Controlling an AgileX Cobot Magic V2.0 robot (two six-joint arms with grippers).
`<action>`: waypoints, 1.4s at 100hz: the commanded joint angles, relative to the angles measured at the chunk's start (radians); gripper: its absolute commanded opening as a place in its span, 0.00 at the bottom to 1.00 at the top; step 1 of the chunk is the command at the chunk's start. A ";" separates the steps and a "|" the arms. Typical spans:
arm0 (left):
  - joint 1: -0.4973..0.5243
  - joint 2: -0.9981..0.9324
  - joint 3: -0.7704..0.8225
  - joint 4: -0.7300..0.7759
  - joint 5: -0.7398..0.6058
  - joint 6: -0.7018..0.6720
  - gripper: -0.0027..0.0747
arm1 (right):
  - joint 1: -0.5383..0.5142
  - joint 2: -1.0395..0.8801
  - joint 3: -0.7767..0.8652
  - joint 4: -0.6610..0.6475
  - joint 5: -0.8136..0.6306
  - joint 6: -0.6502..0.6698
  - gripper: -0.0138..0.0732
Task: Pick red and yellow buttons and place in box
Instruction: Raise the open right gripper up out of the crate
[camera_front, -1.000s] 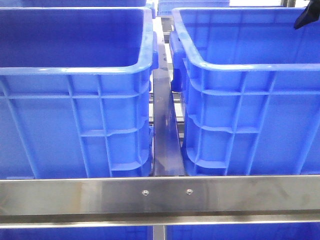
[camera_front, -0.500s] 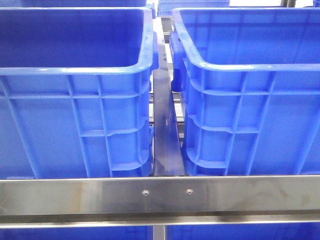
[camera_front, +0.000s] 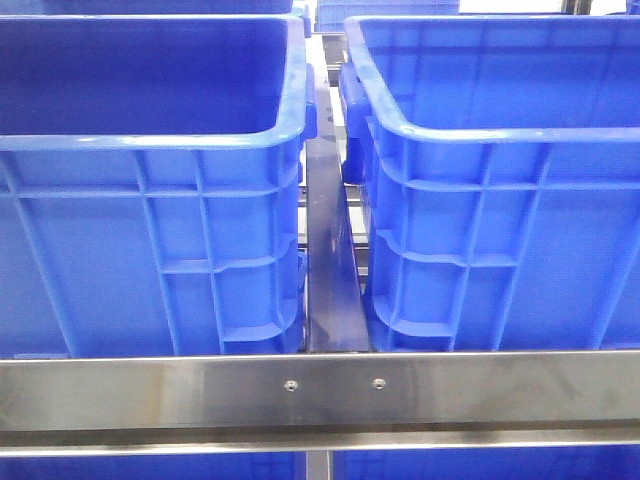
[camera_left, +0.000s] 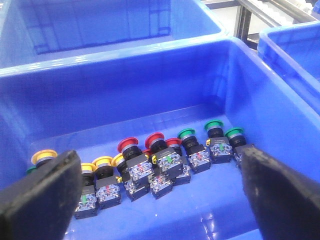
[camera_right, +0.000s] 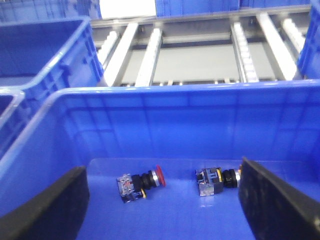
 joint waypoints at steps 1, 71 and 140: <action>0.001 0.001 -0.027 -0.024 -0.076 -0.008 0.80 | 0.001 -0.104 0.029 0.009 0.006 -0.015 0.88; 0.001 0.003 -0.027 -0.024 -0.076 -0.008 0.80 | 0.001 -0.411 0.168 0.010 0.005 -0.015 0.44; 0.001 0.003 -0.027 -0.024 -0.076 -0.008 0.80 | 0.001 -0.411 0.168 0.043 0.008 -0.015 0.08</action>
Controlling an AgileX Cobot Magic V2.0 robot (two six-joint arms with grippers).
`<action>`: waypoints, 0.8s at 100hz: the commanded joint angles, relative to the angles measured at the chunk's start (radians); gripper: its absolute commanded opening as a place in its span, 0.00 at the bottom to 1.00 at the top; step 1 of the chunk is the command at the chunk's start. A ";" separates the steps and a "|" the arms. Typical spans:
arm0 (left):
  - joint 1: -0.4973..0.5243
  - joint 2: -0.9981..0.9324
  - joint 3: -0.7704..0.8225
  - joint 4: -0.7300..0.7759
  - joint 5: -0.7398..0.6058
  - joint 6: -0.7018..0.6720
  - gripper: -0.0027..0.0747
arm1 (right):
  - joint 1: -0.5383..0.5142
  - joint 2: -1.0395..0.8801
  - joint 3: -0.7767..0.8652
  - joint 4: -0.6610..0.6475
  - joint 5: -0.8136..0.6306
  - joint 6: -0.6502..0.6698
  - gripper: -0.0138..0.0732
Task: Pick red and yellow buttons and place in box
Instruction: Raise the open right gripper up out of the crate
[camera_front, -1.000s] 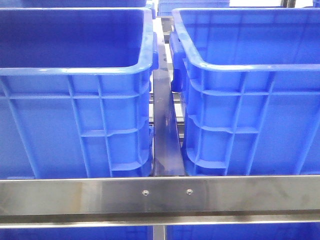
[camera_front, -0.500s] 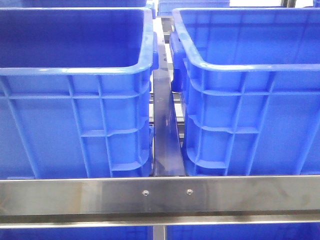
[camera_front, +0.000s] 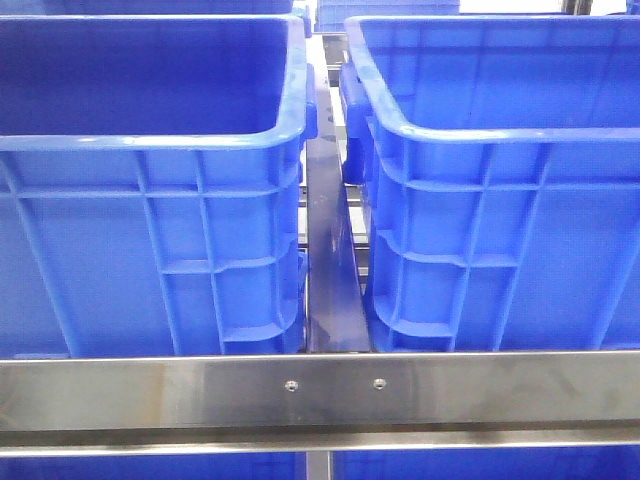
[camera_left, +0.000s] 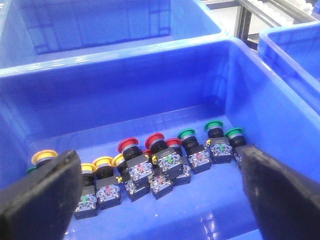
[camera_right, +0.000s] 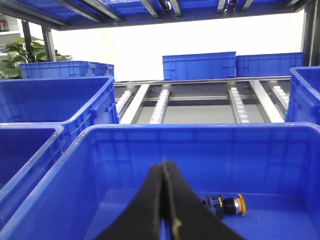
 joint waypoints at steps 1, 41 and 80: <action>0.001 0.003 -0.027 -0.024 -0.076 -0.008 0.80 | 0.001 0.003 -0.023 0.025 0.008 -0.013 0.08; 0.001 0.003 -0.027 -0.024 -0.076 -0.008 0.80 | 0.001 0.003 -0.023 0.025 -0.016 -0.013 0.08; 0.001 0.003 -0.027 -0.024 -0.076 -0.008 0.80 | 0.001 0.003 -0.026 -0.085 0.039 0.081 0.08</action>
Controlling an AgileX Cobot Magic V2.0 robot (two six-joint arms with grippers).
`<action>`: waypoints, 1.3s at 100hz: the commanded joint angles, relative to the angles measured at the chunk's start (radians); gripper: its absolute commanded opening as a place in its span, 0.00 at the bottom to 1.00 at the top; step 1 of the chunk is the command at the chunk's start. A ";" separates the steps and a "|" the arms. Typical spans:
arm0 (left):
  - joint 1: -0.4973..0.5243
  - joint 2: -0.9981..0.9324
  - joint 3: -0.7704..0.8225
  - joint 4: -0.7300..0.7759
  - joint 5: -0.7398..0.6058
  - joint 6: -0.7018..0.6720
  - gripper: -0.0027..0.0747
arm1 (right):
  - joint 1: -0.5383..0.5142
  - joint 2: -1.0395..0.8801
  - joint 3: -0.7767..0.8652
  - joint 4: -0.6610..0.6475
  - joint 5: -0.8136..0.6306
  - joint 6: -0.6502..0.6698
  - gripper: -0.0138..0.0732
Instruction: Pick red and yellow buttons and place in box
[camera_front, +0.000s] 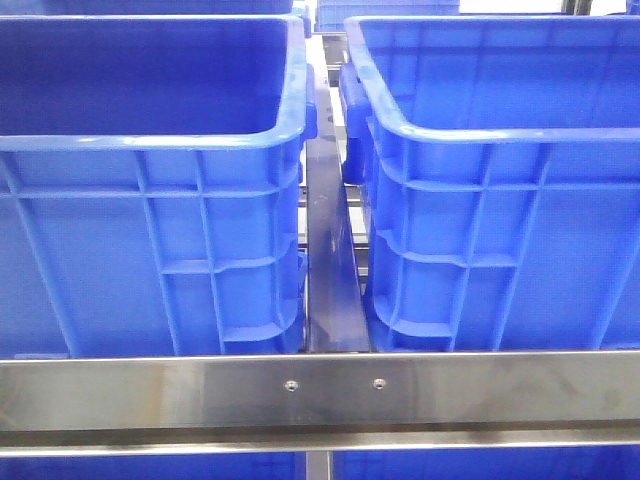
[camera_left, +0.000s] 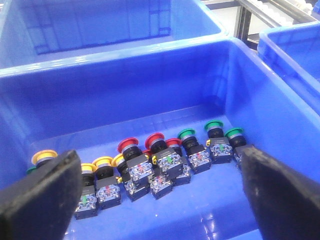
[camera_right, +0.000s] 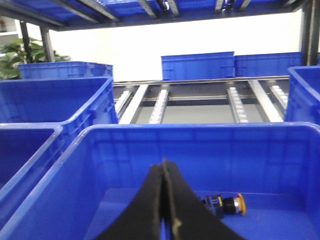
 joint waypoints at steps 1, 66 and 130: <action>0.001 0.003 -0.027 -0.024 -0.075 -0.008 0.80 | 0.001 0.003 -0.026 -0.088 0.037 0.075 0.08; 0.001 0.003 -0.027 -0.024 -0.075 -0.008 0.80 | 0.018 -0.036 -0.023 -1.631 -0.124 1.576 0.08; 0.001 0.003 -0.027 -0.024 -0.075 -0.008 0.80 | 0.056 -0.368 0.312 -1.689 -0.252 1.603 0.08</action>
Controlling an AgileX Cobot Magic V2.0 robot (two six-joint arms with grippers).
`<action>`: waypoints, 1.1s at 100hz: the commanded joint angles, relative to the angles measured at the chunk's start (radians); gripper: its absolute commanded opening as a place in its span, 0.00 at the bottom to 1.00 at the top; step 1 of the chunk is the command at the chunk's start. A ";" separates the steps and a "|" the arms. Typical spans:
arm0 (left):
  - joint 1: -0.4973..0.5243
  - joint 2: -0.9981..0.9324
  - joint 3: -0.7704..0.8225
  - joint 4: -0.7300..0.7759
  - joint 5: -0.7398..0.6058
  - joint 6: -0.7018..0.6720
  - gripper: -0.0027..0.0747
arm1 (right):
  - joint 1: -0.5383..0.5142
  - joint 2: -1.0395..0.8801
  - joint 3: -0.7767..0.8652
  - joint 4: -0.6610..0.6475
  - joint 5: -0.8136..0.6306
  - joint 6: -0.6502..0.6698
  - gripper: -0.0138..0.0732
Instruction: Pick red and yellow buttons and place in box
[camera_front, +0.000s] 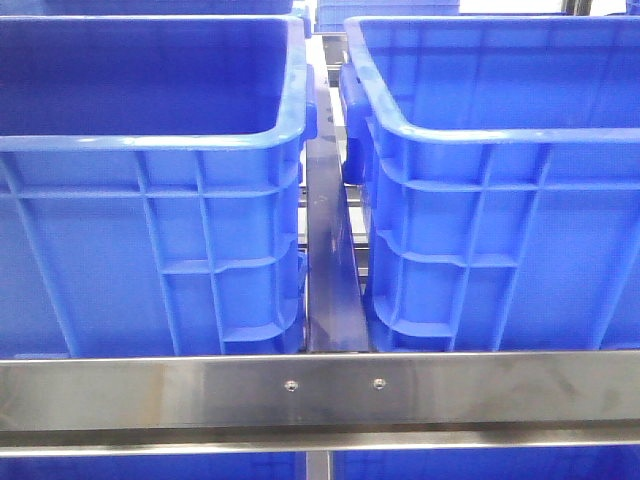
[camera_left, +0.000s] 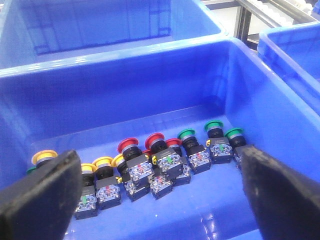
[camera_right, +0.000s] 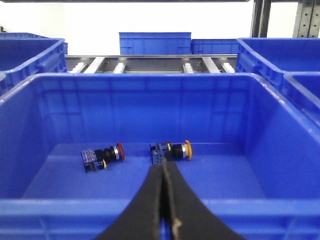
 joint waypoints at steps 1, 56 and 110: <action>0.001 0.003 -0.027 -0.024 -0.075 -0.008 0.80 | 0.001 -0.043 0.033 -0.011 -0.117 0.005 0.08; 0.001 0.003 -0.026 -0.024 -0.075 -0.008 0.80 | 0.006 -0.111 0.141 0.004 -0.199 0.011 0.08; 0.001 0.003 -0.026 -0.024 -0.075 -0.008 0.80 | 0.006 -0.111 0.141 0.004 -0.199 0.011 0.08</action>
